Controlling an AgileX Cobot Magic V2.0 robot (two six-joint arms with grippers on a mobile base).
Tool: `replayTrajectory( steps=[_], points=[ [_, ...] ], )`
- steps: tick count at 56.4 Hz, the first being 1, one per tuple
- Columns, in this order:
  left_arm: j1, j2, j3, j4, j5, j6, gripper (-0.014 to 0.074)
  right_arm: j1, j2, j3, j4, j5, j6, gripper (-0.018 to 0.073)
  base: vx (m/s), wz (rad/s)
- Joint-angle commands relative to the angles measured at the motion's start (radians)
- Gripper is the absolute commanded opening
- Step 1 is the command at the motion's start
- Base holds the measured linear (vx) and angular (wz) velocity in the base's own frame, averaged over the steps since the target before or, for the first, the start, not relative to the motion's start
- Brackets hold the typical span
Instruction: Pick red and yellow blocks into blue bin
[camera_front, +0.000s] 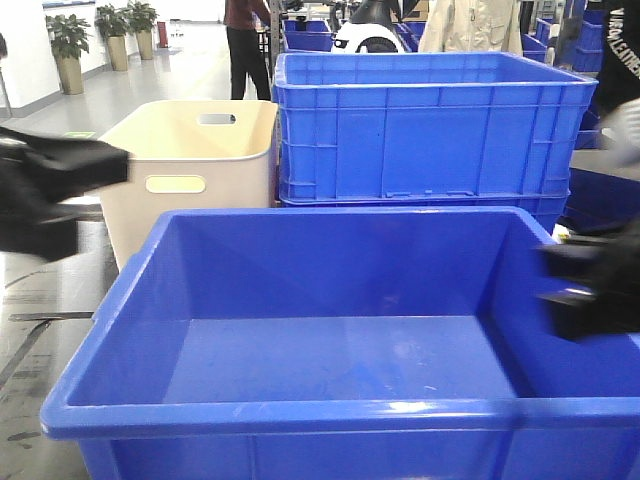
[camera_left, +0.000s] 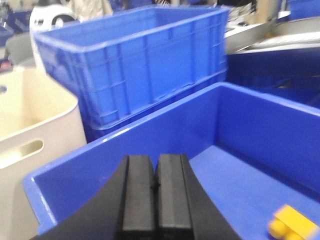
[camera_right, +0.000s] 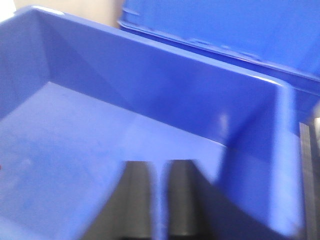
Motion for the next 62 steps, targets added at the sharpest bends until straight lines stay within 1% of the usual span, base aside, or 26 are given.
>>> replayTrajectory(
  steps=[1,6,10,14,17,21,26,30,38,47,62],
  points=[
    [-0.002,-0.098,0.014,0.037,-0.005,-0.069,-0.0001,-0.002,-0.138,0.021,-0.04,-0.034,0.007,-0.0016,0.0,0.0],
    [-0.002,-0.219,0.132,0.061,-0.005,-0.15,0.0,-0.002,-0.31,0.142,-0.043,-0.03,0.018,-0.0014,0.0,0.0],
    [-0.002,-0.322,0.252,0.064,-0.002,-0.177,0.0,-0.002,-0.451,0.231,-0.043,-0.014,0.049,-0.0013,0.0,0.0],
    [-0.002,-0.427,0.385,0.064,-0.013,-0.187,0.0,-0.002,-0.587,0.336,-0.055,0.006,0.067,-0.0013,0.0,0.0],
    [-0.002,-0.508,0.495,0.064,-0.043,-0.202,0.0,-0.002,-0.679,0.402,-0.066,0.016,0.08,-0.0011,0.0,0.0],
    [-0.002,-0.583,0.603,0.056,-0.105,-0.203,0.0,-0.002,-0.791,0.485,-0.083,0.02,0.082,-0.0011,0.0,0.0],
    [-0.002,-0.649,0.709,0.056,-0.192,-0.203,0.0,-0.002,-0.857,0.557,-0.094,0.017,0.083,-0.001,0.0,0.0],
    [-0.002,-0.669,0.75,0.056,-0.216,-0.203,0.0,-0.002,-0.88,0.594,-0.094,0.017,0.081,-0.001,0.0,0.0],
    [-0.002,-0.672,0.784,0.056,-0.164,-0.202,0.0,-0.002,-0.883,0.625,-0.094,0.026,0.078,-0.001,0.0,0.0],
    [-0.002,-0.672,0.787,0.057,-0.097,-0.202,0.0,-0.002,-0.883,0.628,-0.094,0.035,0.078,-0.001,0.0,0.0],
    [-0.002,-0.672,0.787,0.057,-0.092,-0.202,0.0,-0.002,-0.883,0.628,-0.094,0.037,0.078,-0.001,0.0,0.0]
  ],
)
